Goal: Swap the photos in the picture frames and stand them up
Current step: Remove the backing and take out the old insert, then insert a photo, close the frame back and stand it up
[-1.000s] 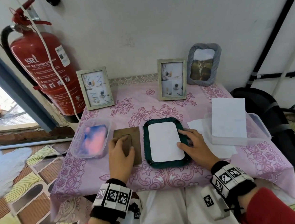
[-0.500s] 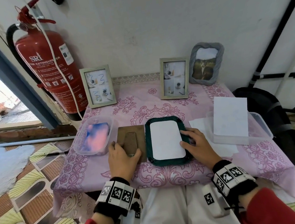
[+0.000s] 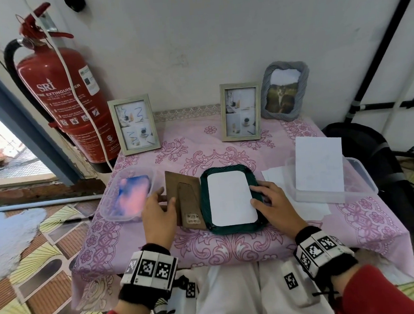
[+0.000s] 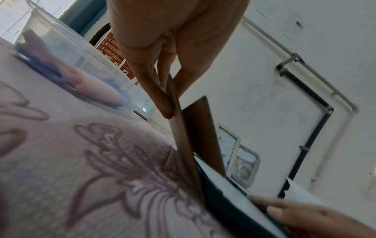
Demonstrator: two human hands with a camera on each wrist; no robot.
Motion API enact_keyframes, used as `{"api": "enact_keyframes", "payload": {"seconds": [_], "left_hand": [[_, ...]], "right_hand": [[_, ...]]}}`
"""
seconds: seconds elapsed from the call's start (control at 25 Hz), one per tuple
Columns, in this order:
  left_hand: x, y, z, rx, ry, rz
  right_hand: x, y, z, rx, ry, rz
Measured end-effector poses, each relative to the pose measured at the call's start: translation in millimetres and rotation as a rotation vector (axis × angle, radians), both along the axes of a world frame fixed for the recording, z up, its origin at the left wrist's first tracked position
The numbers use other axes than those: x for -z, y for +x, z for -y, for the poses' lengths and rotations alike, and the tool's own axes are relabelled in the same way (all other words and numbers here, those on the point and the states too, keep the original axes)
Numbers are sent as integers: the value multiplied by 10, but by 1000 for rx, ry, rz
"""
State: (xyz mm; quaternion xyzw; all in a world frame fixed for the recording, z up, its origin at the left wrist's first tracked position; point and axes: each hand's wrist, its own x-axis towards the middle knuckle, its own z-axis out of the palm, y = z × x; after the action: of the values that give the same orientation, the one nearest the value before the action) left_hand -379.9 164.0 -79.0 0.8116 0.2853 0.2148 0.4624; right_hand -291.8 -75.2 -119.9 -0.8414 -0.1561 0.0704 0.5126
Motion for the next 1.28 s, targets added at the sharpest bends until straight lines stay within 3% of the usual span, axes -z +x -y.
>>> {"api": "enact_keyframes", "payload": {"seconds": [0.12,0.28,0.4,0.52,0.64,0.88,1.28], "left_hand": [[-87,22,-60,6,0,-2],[-233,36,-90,-32,83,137],[-255,76,-20,24,-100,208],[-163,143,158,111,-298,191],[-8,208,352,156,-363,160],[198,297,588,181,-417,123],[269,313,621,174,-335,64]], "right_hand": [[0,-5,2,-8,-5,-8],[-15,-5,5,-10,-19,4],[-24,-8,5,-10,-26,14],[-34,-9,9,-6,1,0],[-38,-8,19,-3,18,-15],[-43,-4,13,-3,6,6],[-64,-18,9,10,-16,35]]}}
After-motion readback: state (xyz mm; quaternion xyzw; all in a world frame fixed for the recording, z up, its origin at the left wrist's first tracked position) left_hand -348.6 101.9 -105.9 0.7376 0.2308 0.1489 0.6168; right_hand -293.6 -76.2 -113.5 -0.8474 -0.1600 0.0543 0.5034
